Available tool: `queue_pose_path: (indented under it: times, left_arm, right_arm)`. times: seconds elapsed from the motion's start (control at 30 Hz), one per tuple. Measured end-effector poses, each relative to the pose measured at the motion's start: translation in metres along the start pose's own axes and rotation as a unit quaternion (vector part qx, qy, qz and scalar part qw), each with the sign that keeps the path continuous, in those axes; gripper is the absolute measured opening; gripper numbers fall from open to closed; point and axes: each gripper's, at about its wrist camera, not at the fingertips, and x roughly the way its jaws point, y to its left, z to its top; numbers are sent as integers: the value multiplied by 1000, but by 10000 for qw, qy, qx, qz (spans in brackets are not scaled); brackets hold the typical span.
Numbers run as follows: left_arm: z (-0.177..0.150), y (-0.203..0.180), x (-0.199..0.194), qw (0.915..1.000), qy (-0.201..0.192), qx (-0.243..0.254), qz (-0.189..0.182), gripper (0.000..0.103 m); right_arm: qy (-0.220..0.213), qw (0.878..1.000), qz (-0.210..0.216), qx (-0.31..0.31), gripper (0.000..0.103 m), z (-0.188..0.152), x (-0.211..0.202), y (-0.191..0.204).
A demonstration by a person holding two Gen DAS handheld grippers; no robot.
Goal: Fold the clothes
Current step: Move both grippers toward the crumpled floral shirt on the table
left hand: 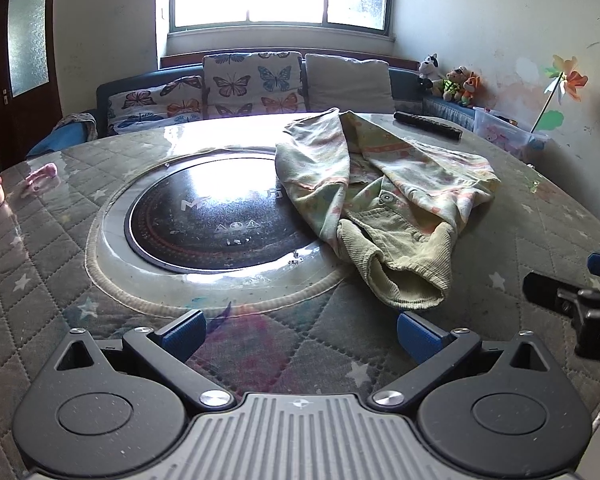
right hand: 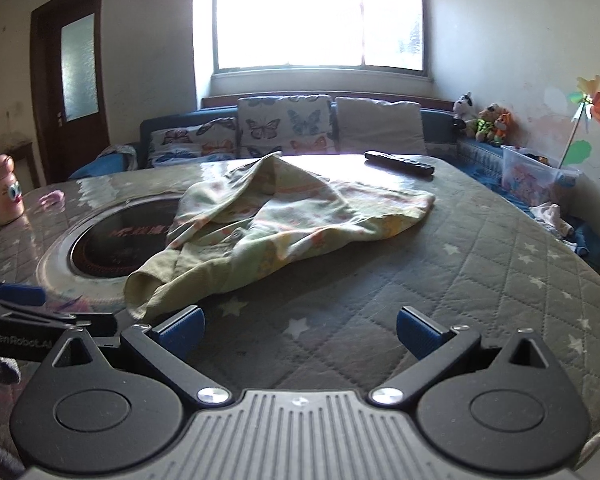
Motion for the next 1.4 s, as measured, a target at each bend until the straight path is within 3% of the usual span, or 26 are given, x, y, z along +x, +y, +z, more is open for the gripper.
queue_pose_path:
  times: [1.4]
  left_arm:
    - [-1,-8,13,9996,195,163,124,103]
  right_arm:
    - [466,9986,252,54,103,-8,18,6]
